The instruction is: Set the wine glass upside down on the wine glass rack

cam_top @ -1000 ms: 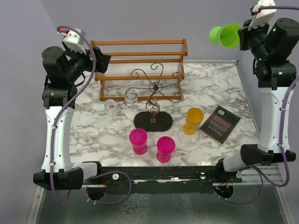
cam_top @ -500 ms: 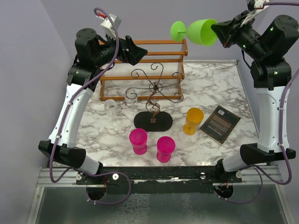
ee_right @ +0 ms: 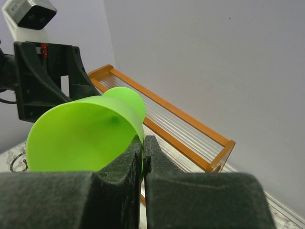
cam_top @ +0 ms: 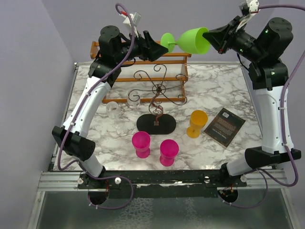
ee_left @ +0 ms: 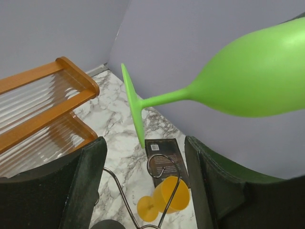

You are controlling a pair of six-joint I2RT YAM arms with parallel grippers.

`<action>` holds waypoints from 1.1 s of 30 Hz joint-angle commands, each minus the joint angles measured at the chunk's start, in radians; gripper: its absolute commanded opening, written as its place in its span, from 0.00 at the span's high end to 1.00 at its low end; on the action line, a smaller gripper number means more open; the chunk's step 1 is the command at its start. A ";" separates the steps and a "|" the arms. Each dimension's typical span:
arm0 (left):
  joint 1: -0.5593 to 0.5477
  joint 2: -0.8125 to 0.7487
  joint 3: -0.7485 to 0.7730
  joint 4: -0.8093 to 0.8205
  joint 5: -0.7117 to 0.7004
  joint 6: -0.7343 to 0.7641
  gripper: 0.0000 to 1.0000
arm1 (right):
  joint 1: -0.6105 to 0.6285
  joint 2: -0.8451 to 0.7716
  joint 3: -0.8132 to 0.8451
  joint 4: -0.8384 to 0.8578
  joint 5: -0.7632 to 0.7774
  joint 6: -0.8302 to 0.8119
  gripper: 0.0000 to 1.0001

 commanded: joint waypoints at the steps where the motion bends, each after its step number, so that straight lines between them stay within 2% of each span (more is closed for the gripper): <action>1: -0.007 0.018 0.053 0.048 -0.010 -0.046 0.36 | 0.008 -0.029 -0.013 0.053 -0.051 0.022 0.99; 3: -0.007 0.022 0.056 0.044 -0.021 -0.045 0.42 | 0.009 -0.034 -0.019 0.055 -0.052 0.022 0.99; 6: -0.007 0.025 0.055 0.044 -0.027 -0.049 0.58 | 0.009 -0.042 -0.028 0.057 -0.046 0.018 0.99; 10: -0.007 0.022 0.045 0.052 -0.027 -0.052 0.72 | 0.009 -0.046 -0.033 0.060 -0.053 0.018 0.99; 13: -0.007 0.021 0.042 0.062 -0.017 -0.056 0.78 | 0.009 -0.045 -0.038 0.064 -0.068 0.023 0.99; 18: -0.007 0.025 0.040 0.078 0.005 -0.070 0.81 | 0.009 -0.054 -0.053 0.074 -0.091 0.032 0.99; 20: -0.007 0.025 0.033 0.094 0.011 -0.074 0.87 | 0.009 -0.058 -0.068 0.080 -0.098 0.033 0.99; 22: -0.007 0.020 0.028 0.101 0.012 -0.065 1.00 | 0.009 -0.064 -0.084 0.085 -0.101 0.030 0.99; 24: -0.004 0.009 0.022 0.099 0.007 -0.046 1.00 | 0.009 -0.068 -0.092 0.080 -0.095 0.021 0.99; 26: 0.004 -0.008 0.014 0.100 -0.001 -0.017 1.00 | 0.009 -0.070 -0.093 0.066 -0.082 0.004 0.89; 29: 0.038 -0.037 0.012 0.093 -0.003 0.015 1.00 | 0.009 -0.078 -0.098 0.037 -0.053 -0.034 0.68; 33: 0.155 -0.089 0.006 0.083 -0.006 0.027 1.00 | 0.009 -0.087 -0.088 -0.015 -0.002 -0.081 0.39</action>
